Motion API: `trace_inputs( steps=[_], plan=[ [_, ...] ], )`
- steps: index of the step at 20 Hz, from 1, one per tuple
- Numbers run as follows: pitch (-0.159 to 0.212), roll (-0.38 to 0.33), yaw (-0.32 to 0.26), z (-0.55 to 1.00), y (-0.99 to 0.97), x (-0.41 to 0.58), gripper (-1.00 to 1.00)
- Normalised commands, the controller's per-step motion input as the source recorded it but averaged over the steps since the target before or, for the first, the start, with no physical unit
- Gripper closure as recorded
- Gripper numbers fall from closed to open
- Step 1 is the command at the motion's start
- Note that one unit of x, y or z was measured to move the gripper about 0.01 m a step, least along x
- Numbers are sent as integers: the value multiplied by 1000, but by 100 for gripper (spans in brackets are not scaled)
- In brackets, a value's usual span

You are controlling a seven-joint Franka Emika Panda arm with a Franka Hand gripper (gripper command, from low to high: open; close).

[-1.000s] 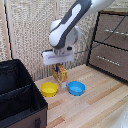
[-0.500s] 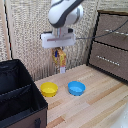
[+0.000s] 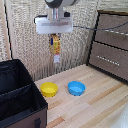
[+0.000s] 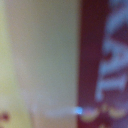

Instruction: Kindly direct your grabber toward the cereal bar. Delicately grip the cereal bar using your grabber. Transport the clutched cereal bar to the rear part of the organizer. Set the cereal bar down and place it in the rear section of the organizer.

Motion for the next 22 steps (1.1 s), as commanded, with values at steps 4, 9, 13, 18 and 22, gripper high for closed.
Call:
trace_inputs(
  steps=[4, 9, 13, 18, 22],
  plan=[
    [-25, 22, -291, 474, 218, -13, 100],
    [-11, 32, -272, 410, 262, -8, 100],
    [5, 42, -163, 254, 545, 0, 100],
    [5, 31, -153, 225, 604, 0, 100],
    [1, 27, -163, 209, 591, 0, 100]
  ],
)
